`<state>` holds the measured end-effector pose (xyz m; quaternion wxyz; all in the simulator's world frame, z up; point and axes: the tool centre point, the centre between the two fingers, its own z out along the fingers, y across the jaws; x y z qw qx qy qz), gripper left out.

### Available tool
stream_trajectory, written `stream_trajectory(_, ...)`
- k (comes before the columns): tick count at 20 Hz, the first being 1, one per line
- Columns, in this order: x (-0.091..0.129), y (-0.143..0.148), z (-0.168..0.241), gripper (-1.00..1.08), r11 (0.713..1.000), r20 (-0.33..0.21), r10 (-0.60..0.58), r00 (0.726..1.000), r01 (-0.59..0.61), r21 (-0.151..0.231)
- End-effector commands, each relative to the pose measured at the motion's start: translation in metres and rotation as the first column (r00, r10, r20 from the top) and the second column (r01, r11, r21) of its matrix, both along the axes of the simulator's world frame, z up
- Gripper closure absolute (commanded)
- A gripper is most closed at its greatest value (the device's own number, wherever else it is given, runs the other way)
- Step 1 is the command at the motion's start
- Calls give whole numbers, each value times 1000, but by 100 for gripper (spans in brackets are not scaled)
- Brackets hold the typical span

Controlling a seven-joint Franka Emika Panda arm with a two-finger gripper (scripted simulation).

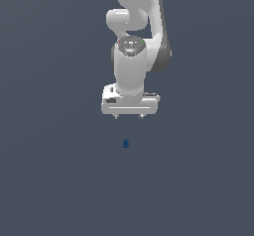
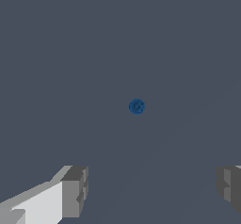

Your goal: Pick up the object and move it to a goal position.

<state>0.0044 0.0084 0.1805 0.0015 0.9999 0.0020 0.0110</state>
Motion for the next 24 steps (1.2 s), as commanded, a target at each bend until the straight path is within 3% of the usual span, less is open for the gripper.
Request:
stream_trajectory(1, 0, 0, 0, -92, 1000, 0, 0, 1000, 0, 0)
stream_trajectory(14, 0, 23, 5, -92, 998, 5, 66, 998, -66, 16)
stream_trajectory(24, 3, 20, -1, -92, 999, 0, -27, 1000, 27, 20)
